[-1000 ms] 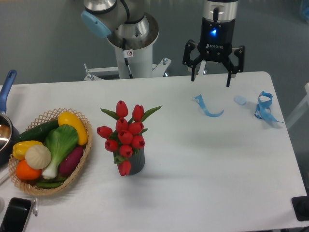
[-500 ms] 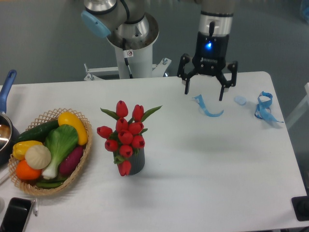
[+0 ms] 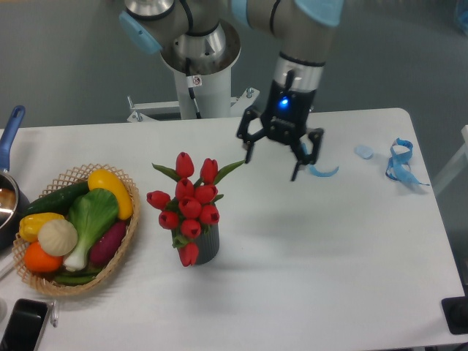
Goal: Pick up the flowers from the vase
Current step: 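Move the open gripper down toward the red tulip stems in the vase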
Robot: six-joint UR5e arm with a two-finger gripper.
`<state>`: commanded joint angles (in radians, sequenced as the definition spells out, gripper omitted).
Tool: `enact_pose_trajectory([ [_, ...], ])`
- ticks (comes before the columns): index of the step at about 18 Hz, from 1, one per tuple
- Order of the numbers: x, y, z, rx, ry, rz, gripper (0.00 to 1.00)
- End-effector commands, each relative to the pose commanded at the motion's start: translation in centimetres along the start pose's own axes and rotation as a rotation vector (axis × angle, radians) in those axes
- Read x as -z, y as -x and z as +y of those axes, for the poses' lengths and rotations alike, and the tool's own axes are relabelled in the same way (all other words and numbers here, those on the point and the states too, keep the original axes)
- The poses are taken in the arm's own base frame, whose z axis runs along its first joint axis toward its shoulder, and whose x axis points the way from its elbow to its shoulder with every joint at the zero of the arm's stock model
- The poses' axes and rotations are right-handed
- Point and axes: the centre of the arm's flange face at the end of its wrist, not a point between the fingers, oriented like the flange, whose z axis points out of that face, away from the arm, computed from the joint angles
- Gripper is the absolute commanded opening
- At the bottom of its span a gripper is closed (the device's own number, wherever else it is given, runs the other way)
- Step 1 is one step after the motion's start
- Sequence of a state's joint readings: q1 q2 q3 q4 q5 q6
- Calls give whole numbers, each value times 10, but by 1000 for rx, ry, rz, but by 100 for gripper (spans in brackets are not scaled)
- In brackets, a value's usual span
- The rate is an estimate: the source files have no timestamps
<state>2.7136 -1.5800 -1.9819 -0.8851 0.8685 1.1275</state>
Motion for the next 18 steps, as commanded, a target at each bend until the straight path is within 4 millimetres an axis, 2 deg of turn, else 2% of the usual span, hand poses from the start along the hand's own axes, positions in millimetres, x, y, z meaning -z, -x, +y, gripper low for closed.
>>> enact_pose_trajectory([
  [3,-7,-7,5,8,-21,29,100],
  [9,-23,-16,-2,-3,-61,83,100],
  [12,-43,-14,-7,-50,-95,89,100],
  [14,-60,-19,-19,-94,-111,106,100],
  [18,-70,-15,-21,-92,-109,120,100],
])
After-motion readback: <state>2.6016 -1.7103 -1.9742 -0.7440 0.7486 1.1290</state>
